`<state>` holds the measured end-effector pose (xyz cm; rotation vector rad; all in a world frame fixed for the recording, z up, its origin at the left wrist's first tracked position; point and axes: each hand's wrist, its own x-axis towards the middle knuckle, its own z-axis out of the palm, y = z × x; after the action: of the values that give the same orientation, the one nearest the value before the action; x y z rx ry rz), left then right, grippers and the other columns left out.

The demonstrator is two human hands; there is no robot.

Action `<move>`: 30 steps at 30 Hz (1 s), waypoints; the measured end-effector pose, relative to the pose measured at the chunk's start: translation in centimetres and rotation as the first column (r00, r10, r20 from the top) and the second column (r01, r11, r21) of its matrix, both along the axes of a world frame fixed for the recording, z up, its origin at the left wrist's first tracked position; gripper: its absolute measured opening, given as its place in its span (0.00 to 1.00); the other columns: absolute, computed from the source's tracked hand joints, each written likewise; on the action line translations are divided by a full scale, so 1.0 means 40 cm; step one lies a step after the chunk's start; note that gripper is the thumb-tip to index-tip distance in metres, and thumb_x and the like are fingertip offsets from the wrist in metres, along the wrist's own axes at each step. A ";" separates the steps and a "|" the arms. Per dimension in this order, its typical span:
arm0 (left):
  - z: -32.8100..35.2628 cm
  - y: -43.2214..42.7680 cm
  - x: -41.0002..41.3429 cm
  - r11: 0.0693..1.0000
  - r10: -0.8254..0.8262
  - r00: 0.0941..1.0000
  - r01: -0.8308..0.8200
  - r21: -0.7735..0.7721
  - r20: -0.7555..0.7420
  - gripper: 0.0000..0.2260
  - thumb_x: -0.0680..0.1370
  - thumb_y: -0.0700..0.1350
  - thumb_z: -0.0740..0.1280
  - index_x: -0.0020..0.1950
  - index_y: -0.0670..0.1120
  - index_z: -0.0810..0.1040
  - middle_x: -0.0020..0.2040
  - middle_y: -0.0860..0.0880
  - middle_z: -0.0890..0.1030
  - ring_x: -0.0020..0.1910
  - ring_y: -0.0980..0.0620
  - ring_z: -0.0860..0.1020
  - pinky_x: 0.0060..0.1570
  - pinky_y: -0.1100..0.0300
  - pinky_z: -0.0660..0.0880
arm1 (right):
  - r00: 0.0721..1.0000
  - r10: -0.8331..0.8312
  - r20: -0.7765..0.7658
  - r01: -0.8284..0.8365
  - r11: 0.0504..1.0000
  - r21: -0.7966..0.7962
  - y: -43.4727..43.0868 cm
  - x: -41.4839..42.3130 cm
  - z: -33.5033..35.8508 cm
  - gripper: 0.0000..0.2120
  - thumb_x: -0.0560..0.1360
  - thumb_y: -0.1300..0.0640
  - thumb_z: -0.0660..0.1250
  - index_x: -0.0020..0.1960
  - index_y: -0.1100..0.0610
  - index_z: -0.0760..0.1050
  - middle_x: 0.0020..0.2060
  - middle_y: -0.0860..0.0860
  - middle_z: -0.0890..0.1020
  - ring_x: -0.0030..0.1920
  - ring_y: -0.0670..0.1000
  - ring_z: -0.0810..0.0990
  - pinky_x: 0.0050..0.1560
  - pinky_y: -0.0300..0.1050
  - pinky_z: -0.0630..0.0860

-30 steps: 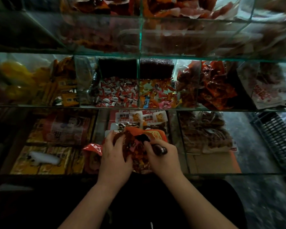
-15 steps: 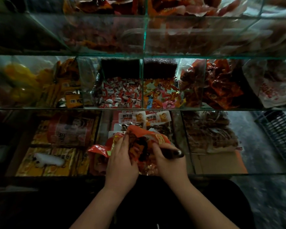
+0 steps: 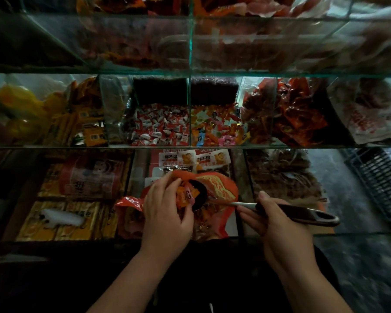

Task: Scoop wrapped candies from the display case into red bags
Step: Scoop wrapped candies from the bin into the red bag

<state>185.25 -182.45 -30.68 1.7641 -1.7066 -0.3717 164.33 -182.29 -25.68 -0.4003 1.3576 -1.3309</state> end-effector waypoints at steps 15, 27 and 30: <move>0.044 -0.106 -0.055 0.993 -0.097 0.995 0.095 0.069 0.035 0.30 0.82 0.67 0.50 0.81 0.55 0.61 0.81 0.57 0.58 0.80 0.58 0.51 0.75 0.56 0.50 | 0.998 0.066 0.014 -0.062 0.976 -0.207 0.026 -0.055 0.168 0.16 0.75 0.71 0.69 0.36 0.54 0.85 0.34 0.61 0.86 0.42 0.64 0.89 0.38 0.42 0.84; 0.169 -0.391 -0.133 0.979 -0.185 0.978 0.192 0.068 -0.097 0.35 0.82 0.64 0.59 0.84 0.52 0.51 0.84 0.54 0.49 0.81 0.54 0.47 0.74 0.58 0.44 | 0.986 -0.114 0.123 0.155 0.899 -0.409 -0.162 -0.052 0.199 0.06 0.81 0.59 0.64 0.53 0.61 0.78 0.43 0.55 0.89 0.51 0.59 0.88 0.46 0.44 0.85; 0.141 -0.364 -0.132 0.975 -0.172 0.977 0.187 0.122 -0.123 0.35 0.82 0.61 0.63 0.83 0.50 0.52 0.83 0.51 0.53 0.81 0.51 0.52 0.78 0.53 0.52 | 0.662 -0.163 -0.731 -0.377 0.771 -0.513 -0.205 -0.057 0.152 0.04 0.82 0.60 0.67 0.52 0.59 0.80 0.48 0.56 0.85 0.50 0.53 0.86 0.49 0.45 0.83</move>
<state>179.96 -197.02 -25.03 1.6510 -1.8016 -0.6662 162.03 -190.47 -19.58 -1.6512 1.4351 -1.5660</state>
